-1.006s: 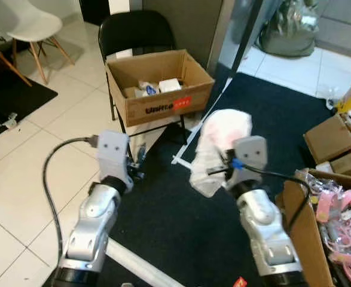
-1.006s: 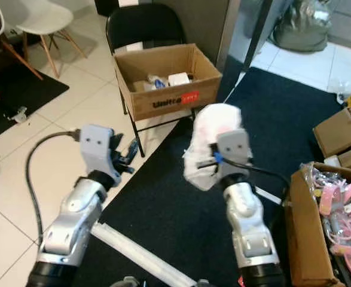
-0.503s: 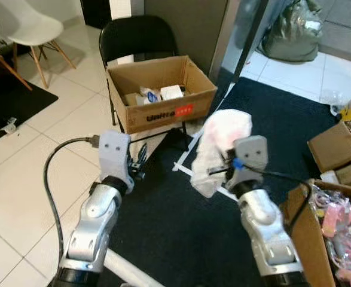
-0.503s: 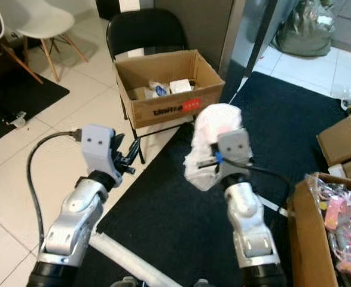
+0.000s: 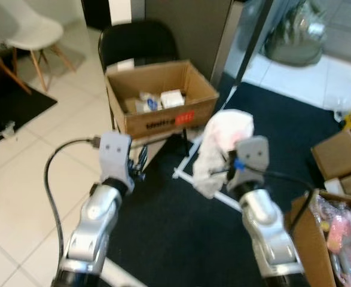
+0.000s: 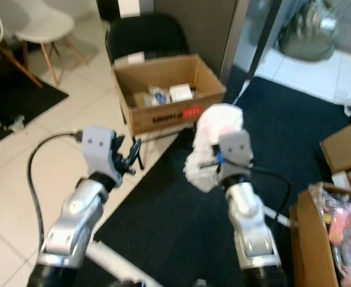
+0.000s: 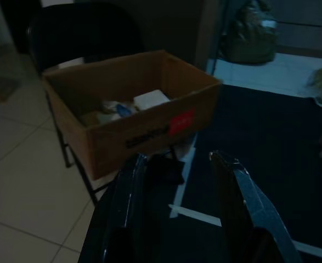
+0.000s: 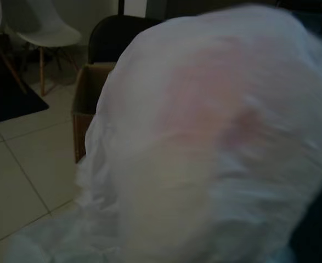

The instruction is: Picking trash to rubbish bin

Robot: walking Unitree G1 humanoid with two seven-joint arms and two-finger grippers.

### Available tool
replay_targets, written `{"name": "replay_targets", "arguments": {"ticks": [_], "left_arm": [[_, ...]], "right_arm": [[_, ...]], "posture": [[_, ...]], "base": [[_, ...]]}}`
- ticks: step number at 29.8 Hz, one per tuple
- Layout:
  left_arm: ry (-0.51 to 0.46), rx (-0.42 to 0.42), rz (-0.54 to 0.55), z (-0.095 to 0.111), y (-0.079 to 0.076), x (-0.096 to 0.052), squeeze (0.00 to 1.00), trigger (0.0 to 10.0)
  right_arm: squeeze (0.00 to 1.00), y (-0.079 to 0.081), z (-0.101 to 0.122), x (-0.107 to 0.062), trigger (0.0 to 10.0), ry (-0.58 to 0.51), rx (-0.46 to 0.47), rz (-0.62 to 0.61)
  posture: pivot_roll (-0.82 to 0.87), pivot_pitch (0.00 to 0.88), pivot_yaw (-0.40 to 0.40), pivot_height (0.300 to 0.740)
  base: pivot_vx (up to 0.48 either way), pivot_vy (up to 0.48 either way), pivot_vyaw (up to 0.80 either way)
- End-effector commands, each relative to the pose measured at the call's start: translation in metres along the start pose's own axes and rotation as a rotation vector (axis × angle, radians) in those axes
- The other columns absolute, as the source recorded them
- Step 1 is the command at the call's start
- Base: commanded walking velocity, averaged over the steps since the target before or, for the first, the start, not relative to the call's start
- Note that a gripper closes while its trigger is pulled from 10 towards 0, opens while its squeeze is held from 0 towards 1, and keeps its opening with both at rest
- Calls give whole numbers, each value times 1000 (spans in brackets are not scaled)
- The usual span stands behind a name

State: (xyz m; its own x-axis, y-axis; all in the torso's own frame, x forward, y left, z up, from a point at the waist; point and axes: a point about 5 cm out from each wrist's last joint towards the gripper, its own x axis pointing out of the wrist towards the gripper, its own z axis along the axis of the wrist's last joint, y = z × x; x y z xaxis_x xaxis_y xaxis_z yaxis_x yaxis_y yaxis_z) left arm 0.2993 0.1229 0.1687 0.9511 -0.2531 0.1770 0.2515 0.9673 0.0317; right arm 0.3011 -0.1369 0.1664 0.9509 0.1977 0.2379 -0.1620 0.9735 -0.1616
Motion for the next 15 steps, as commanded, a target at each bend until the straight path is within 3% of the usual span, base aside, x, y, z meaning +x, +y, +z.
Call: {"name": "replay_targets", "arguments": {"ticks": [1, 15], "left_arm": [[23, 7, -13, -5, -3, -3, 0, 10000], [24, 6, -13, -5, -3, -4, 0, 10000]], "right_arm": [[0, -5, -2, -3, 10000, 8, -13, -13], [0, -5, -2, -3, 10000, 9, -16, -8]], "posture": [[-13, 154, -16, 740], [-15, 156, -20, 740]], "base": [[285, 0, 0], [289, 0, 0]]}}
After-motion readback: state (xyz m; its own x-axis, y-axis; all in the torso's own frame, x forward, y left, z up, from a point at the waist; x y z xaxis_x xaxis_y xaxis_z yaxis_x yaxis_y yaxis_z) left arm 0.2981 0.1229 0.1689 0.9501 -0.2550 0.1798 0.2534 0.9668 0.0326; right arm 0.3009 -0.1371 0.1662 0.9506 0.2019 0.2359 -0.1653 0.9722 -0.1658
